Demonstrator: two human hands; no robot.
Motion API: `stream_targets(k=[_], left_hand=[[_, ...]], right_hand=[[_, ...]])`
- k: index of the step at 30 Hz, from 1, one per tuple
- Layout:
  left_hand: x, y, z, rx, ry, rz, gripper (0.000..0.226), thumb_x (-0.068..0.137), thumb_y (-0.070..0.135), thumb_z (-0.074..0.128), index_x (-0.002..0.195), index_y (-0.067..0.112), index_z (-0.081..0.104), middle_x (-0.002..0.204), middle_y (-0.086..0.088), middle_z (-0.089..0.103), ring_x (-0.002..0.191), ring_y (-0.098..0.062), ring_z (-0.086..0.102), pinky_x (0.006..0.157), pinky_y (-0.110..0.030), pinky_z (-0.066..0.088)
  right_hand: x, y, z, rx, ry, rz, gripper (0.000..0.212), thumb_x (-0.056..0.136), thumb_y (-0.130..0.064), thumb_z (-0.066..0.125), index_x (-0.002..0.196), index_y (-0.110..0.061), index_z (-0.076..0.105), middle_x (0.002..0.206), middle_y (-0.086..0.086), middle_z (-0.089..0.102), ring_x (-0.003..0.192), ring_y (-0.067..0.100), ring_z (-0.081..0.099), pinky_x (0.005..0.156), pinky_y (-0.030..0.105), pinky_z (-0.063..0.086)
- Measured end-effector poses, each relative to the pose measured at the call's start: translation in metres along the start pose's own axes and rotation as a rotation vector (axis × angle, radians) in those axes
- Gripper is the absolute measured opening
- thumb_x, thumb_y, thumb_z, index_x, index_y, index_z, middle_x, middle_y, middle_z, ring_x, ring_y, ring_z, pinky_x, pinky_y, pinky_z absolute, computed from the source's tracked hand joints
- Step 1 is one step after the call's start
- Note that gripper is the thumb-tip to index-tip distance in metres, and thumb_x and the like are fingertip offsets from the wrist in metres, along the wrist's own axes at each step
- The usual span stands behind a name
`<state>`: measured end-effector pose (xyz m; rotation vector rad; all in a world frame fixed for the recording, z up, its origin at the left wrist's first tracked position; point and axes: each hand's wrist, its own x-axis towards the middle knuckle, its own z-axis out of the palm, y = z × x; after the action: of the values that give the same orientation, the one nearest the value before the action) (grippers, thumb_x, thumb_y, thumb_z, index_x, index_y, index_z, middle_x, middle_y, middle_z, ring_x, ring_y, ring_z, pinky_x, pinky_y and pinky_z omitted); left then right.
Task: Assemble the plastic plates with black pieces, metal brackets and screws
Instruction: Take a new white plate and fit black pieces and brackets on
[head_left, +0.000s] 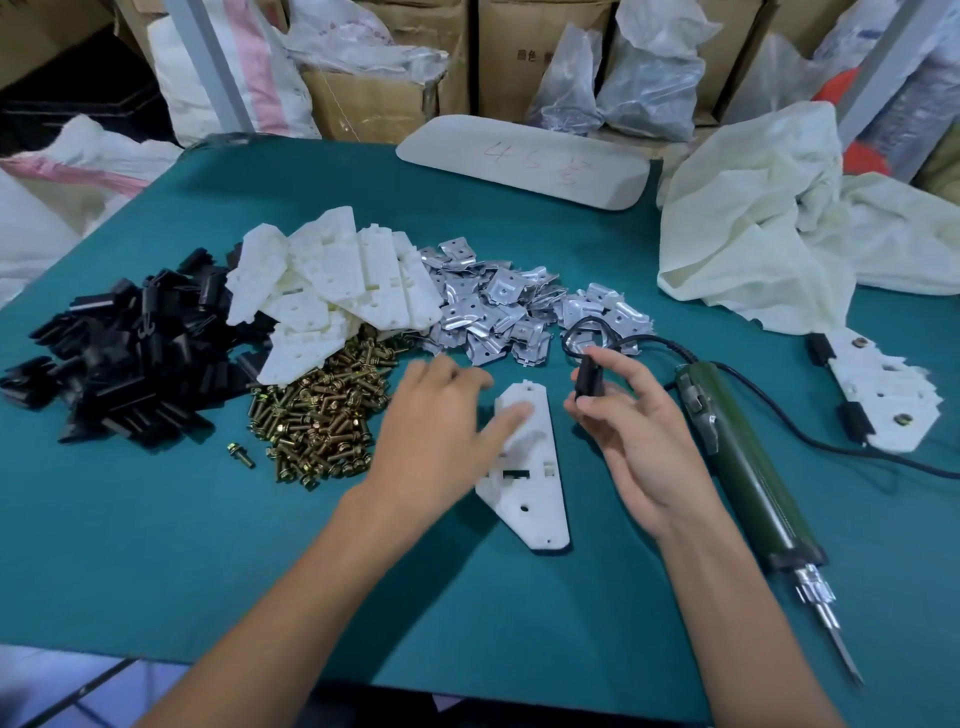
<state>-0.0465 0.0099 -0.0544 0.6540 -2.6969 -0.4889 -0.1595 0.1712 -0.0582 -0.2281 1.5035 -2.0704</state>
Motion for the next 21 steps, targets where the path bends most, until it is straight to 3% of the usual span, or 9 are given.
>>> stream_targets(k=[2,4,8,10,12,15,19,21], left_hand=[[-0.003,0.012,0.012,0.085,-0.156,-0.031,0.078,0.082,0.082,0.039,0.120,0.018,0.062,0.112,-0.004,0.057,0.110,-0.023,0.043,0.093,-0.035,0.037],[-0.002,0.015,0.020,0.043,-0.196,-0.069,0.073,0.079,0.081,0.049,0.119,0.020,0.056,0.113,0.000,0.053,0.112,-0.022,0.039,0.094,-0.034,0.035],[-0.004,0.008,0.022,-0.601,-0.157,-0.206,0.043,0.074,0.056,0.077,0.104,0.039,0.051,0.101,0.013,0.061,0.103,-0.012,0.056,0.086,-0.033,0.048],[-0.009,0.008,0.023,-0.838,-0.096,-0.234,0.035,0.076,0.050,0.076,0.101,0.045,0.052,0.094,0.012,0.069,0.091,-0.011,0.067,0.081,-0.036,0.053],[-0.012,0.008,0.024,-0.966,-0.061,-0.221,0.028,0.081,0.043,0.071,0.102,0.046,0.053,0.093,0.004,0.072,0.086,-0.020,0.070,0.080,-0.045,0.056],[-0.015,0.006,0.025,-1.045,-0.076,-0.184,0.023,0.089,0.037,0.067,0.107,0.043,0.054,0.095,-0.001,0.075,0.084,-0.026,0.072,0.077,-0.051,0.057],[-0.018,0.005,0.028,-1.024,-0.094,-0.194,0.022,0.091,0.037,0.067,0.105,0.045,0.054,0.091,0.006,0.077,0.076,-0.016,0.074,0.065,-0.031,0.054],[-0.017,0.006,0.029,-1.008,-0.066,-0.219,0.022,0.091,0.036,0.069,0.102,0.046,0.054,0.089,0.008,0.078,0.075,-0.014,0.074,0.064,-0.030,0.054]], right_hand=[[0.001,0.000,-0.001,-0.016,0.006,-0.013,0.047,0.091,0.015,0.059,0.115,-0.023,0.072,0.096,0.004,0.074,0.093,0.018,0.067,0.088,0.024,0.057],[0.002,0.001,-0.001,-0.047,0.010,-0.015,0.049,0.091,0.017,0.054,0.116,-0.021,0.071,0.099,0.004,0.076,0.091,0.017,0.068,0.086,0.024,0.058],[0.004,0.002,-0.002,0.019,0.045,0.028,0.041,0.097,0.011,0.047,0.108,-0.016,0.075,0.104,0.012,0.075,0.090,0.021,0.069,0.083,0.024,0.058],[0.004,0.003,0.000,0.032,0.025,0.036,0.032,0.102,0.005,0.048,0.109,-0.013,0.073,0.107,0.016,0.075,0.090,0.022,0.070,0.081,0.026,0.059],[0.002,0.006,0.002,0.017,-0.021,0.053,0.028,0.103,0.004,0.048,0.115,-0.011,0.068,0.104,0.017,0.076,0.089,0.021,0.072,0.079,0.027,0.060],[-0.001,0.010,0.007,0.023,-0.124,0.100,0.030,0.101,0.005,0.048,0.122,-0.009,0.064,0.100,0.014,0.077,0.087,0.019,0.074,0.075,0.027,0.060],[-0.002,0.010,0.009,0.005,-0.125,0.108,0.030,0.102,0.005,0.050,0.118,-0.011,0.069,0.099,0.011,0.078,0.086,0.017,0.074,0.074,0.026,0.060],[-0.001,0.012,0.009,-0.046,-0.066,0.052,0.025,0.100,0.001,0.058,0.114,-0.014,0.072,0.098,0.005,0.079,0.087,0.015,0.074,0.077,0.025,0.060]])
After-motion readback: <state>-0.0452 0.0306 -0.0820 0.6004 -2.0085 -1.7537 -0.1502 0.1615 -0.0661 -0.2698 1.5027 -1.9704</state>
